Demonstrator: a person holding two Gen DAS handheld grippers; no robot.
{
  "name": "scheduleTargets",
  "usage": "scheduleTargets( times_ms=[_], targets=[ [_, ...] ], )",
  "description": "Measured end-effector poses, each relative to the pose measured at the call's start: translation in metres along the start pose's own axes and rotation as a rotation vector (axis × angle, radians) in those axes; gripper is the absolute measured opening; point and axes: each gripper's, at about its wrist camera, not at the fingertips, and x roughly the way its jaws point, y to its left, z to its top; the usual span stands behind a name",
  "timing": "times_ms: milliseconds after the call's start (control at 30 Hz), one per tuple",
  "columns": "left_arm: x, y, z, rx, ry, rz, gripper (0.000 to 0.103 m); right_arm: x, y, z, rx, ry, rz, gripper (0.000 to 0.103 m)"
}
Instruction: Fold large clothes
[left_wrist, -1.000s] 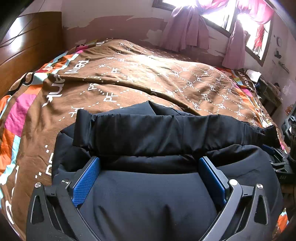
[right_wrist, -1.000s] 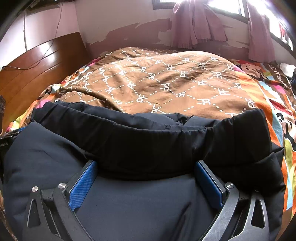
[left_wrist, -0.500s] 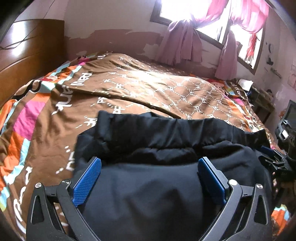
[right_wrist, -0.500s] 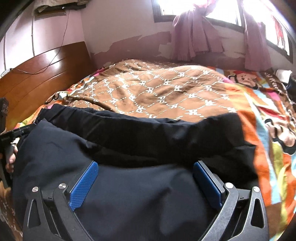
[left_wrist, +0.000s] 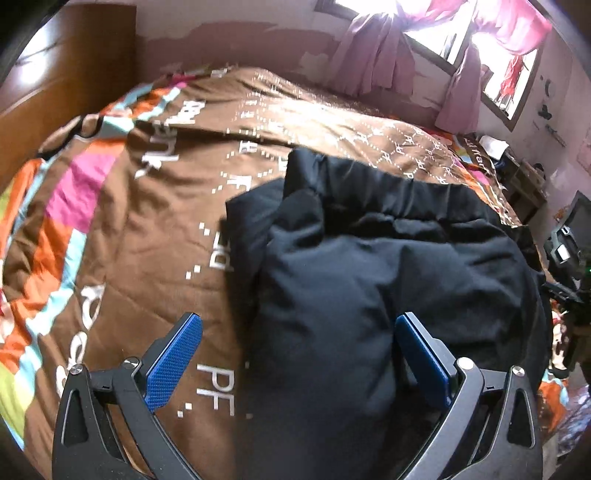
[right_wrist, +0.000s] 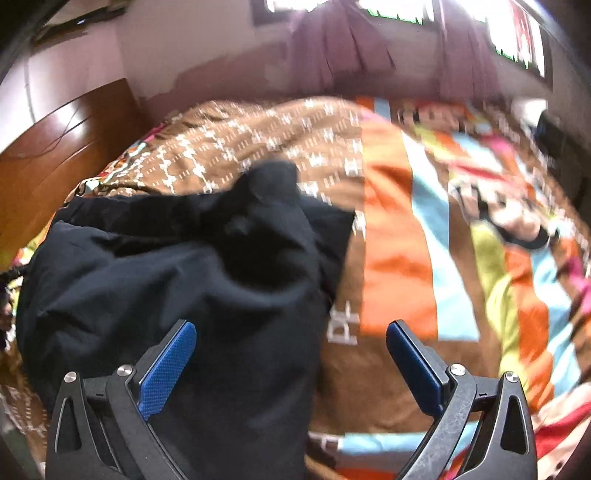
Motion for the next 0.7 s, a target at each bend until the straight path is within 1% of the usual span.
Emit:
scheduleTargets(
  times_ms=[100,167,233,300,333,400,533,600,633,667,700],
  targets=[
    [0.005,0.003,-0.006,-0.01,0.009,-0.004,0.102,0.02,-0.008,-0.006,0.075,0.078,0.066,0.103],
    [0.013,0.004,-0.009,-0.014,0.032,-0.024,0.102,0.03,-0.011,-0.009,0.118,0.101,0.105,0.103],
    [0.019,0.011,-0.009,-0.048,0.063,-0.067,0.102,0.034,-0.014,-0.011,0.152,0.091,0.125,0.103],
    [0.025,0.023,-0.009,-0.121,0.104,-0.135,0.102,0.035,-0.015,-0.012,0.172,0.085,0.141,0.103],
    [0.026,0.027,-0.009,-0.139,0.113,-0.155,0.102,0.035,-0.016,-0.013,0.174,0.082,0.145,0.103],
    [0.027,0.031,-0.009,-0.145,0.12,-0.177,0.102,0.035,-0.017,-0.017,0.187,0.079,0.153,0.103],
    [0.024,0.03,-0.011,-0.157,0.125,-0.185,0.102,0.031,-0.012,-0.018,0.191,0.099,0.133,0.103],
    [0.022,0.029,-0.013,-0.165,0.13,-0.201,0.102,0.026,-0.006,-0.02,0.182,0.088,0.12,0.098],
    [0.021,0.028,-0.014,-0.16,0.129,-0.204,0.102,0.024,-0.004,-0.021,0.182,0.082,0.12,0.093],
    [0.019,0.026,-0.016,-0.152,0.129,-0.208,0.102,0.022,-0.001,-0.023,0.186,0.076,0.119,0.09],
    [0.017,0.024,-0.018,-0.139,0.133,-0.213,0.102,0.02,0.001,-0.025,0.192,0.073,0.122,0.084]
  ],
)
